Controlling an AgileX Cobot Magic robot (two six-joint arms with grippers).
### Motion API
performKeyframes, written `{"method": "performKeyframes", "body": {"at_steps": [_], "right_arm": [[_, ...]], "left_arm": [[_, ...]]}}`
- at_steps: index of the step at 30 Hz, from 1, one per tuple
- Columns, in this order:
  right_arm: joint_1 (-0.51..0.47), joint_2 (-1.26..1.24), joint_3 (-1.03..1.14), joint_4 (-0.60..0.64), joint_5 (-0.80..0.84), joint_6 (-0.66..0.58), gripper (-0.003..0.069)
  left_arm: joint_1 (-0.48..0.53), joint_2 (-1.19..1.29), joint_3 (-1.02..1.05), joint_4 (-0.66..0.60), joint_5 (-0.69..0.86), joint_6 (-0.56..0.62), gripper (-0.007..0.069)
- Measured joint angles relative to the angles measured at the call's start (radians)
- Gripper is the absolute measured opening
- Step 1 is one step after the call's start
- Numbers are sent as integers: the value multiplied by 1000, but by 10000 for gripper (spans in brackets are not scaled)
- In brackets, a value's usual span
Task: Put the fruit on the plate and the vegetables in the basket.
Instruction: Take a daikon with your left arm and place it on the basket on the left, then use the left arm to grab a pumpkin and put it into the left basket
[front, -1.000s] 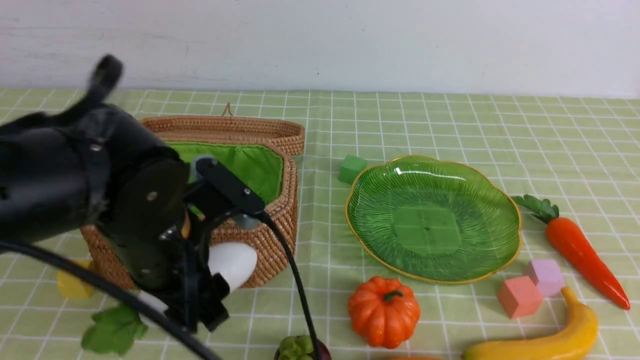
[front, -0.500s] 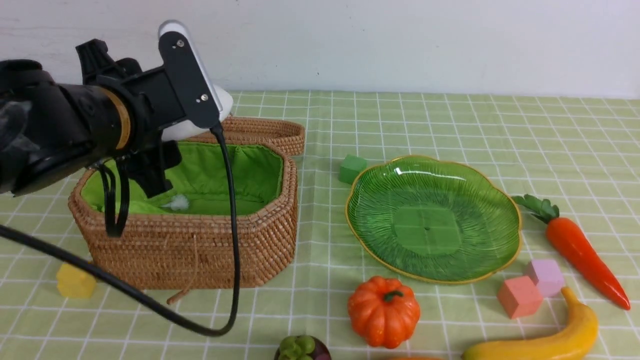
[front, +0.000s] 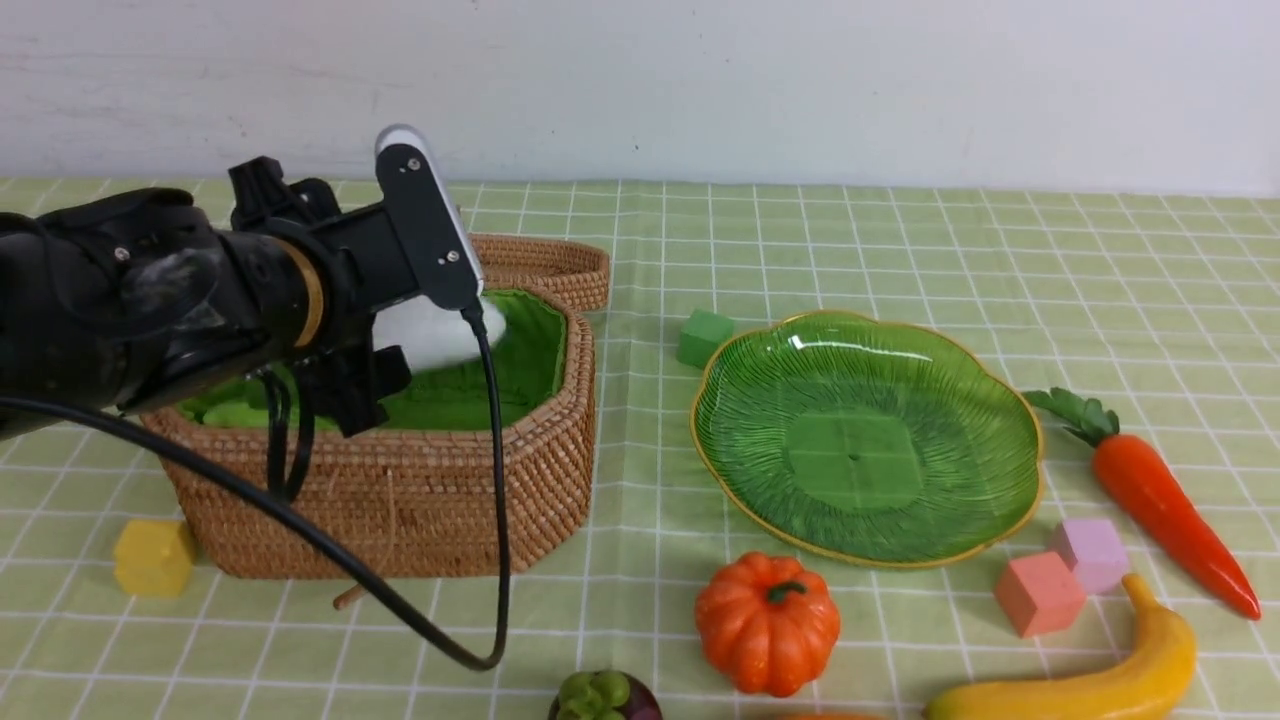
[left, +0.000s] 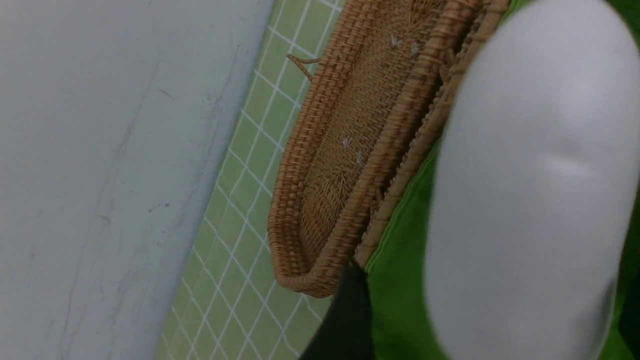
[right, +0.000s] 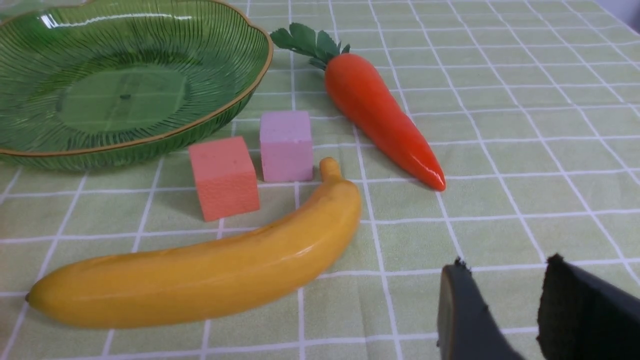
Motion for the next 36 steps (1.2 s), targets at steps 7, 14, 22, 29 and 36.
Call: {"method": "performKeyframes", "body": {"at_steps": [7, 14, 22, 29, 36], "right_arm": [[0, 0, 0, 0, 0, 0, 241], [0, 0, 0, 0, 0, 0, 241], [0, 0, 0, 0, 0, 0, 241], [0, 0, 0, 0, 0, 0, 241], [0, 0, 0, 0, 0, 0, 241]], "left_arm": [[0, -19, 0, -37, 64, -105, 635], [0, -158, 0, -357, 244, -381, 459], [1, -196, 0, -1003, 638, -303, 190], [-82, -91, -98, -1343, 723, 64, 286], [-310, 143, -419, -1166, 717, -37, 485]]}}
